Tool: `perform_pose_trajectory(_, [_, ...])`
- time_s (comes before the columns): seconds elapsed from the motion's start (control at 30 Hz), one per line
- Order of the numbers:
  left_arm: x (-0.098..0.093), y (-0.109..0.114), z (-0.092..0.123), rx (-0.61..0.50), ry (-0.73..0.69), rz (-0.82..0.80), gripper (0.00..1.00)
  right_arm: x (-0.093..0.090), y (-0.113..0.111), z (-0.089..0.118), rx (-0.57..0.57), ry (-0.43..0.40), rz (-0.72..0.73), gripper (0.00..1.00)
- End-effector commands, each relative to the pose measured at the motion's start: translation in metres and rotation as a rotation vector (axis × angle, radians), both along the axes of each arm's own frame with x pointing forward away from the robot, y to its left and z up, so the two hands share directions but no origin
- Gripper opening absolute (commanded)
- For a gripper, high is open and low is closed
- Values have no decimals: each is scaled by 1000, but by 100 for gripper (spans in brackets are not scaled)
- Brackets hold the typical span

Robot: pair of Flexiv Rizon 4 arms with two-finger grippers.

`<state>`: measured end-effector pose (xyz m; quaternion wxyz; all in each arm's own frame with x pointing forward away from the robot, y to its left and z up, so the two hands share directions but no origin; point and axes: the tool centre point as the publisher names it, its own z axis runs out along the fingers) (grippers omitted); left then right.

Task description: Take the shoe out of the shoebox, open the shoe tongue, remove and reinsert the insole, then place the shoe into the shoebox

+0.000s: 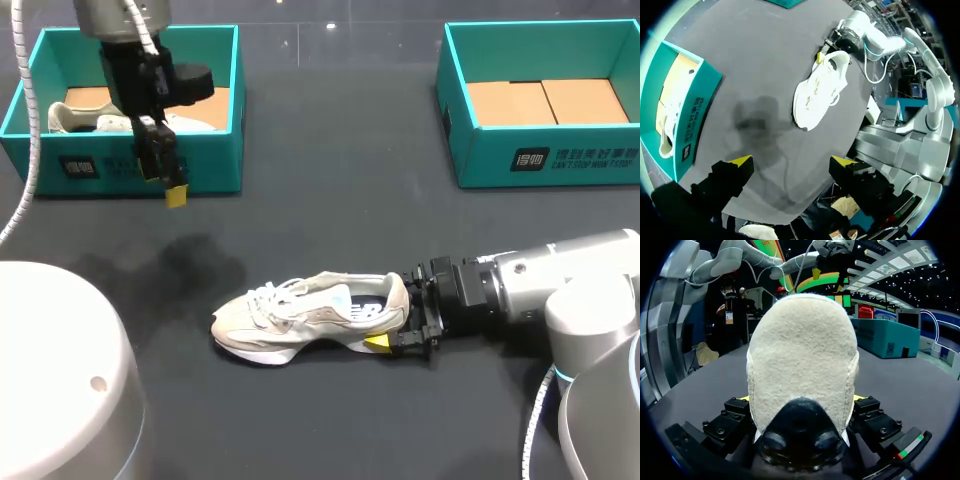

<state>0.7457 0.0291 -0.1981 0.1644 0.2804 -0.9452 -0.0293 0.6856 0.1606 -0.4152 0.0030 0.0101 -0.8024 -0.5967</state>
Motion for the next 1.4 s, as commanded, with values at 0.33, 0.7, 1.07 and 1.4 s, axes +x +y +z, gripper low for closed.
perform_pose_trajectory(0.33, [-11,-3,-2,104,-108,254,100,2,1,-1,-5,1,0,0])
perform_pose_trajectory(0.7, [-46,-64,-22,264,-135,617,100,2,1,-1,-5,1,0,0])
perform_pose_trajectory(1.07, [-59,-91,-26,283,-155,786,100,2,1,-1,-5,1,0,0])
perform_pose_trajectory(1.4, [-58,-119,-39,364,-75,850,100,2,1,-1,-5,1,0,0])
